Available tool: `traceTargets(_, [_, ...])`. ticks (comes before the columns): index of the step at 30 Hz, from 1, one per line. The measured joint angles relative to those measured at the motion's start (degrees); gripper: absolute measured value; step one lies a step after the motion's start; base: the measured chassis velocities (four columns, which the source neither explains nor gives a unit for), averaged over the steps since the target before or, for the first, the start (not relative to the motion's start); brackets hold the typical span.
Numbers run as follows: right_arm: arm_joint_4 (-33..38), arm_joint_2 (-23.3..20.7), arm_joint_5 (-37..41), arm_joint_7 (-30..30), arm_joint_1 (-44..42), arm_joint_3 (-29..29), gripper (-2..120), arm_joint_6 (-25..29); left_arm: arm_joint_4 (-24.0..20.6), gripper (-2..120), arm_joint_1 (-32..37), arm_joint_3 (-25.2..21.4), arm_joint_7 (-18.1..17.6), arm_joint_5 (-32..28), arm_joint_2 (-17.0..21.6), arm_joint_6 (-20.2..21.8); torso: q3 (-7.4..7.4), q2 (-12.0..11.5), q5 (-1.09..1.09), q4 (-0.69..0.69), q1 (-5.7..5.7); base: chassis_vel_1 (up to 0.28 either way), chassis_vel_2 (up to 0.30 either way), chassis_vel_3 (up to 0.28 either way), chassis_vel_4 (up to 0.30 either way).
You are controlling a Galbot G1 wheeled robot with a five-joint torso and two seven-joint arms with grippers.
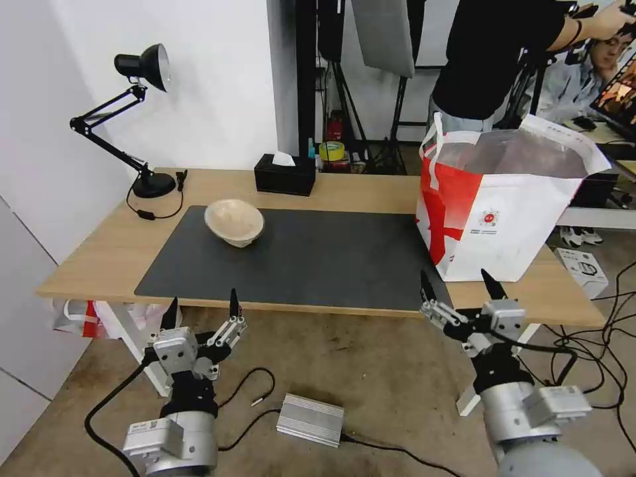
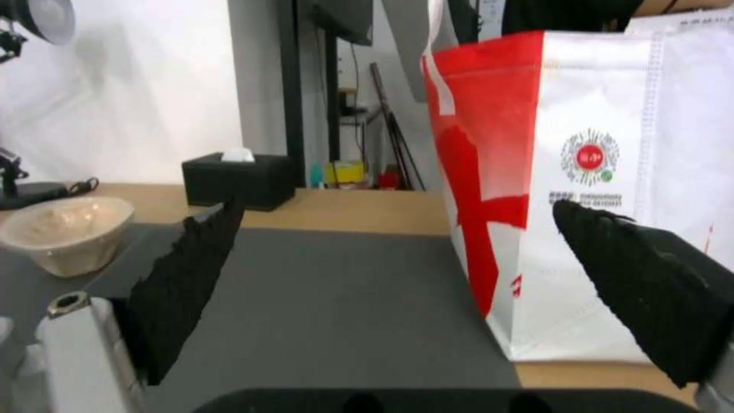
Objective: Pick up the trash from the table and place it into the takeout bag.
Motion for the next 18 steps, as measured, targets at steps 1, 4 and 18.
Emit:
traceTargets(1, [0.00,0.26,-0.27,0.12,-0.43,-0.31,100,0.00,-0.15,100,0.02,-0.10,-0.03,0.00,0.12,0.01,0.00,0.00,0.00,0.00,0.00,0.000,0.000,0.000,0.000])
traceTargets(4, [0.00,0.81,-1.22,0.35,-1.19,-0.81,100,-0.01,-0.30,100,0.16,-0.18,-0.09,0.00,0.17,0.02,0.00,0.00,0.00,0.00,0.00,0.000,0.000,0.000,0.000])
traceTargets(18, [-0.20,4.13,-5.36,1.65,-5.13,-2.24,100,0.13,-0.58,100,0.35,-0.06,-0.29,0.11,0.19,0.20,0.00,0.00,0.00,0.00,0.00,0.000,0.000,0.000,0.000])
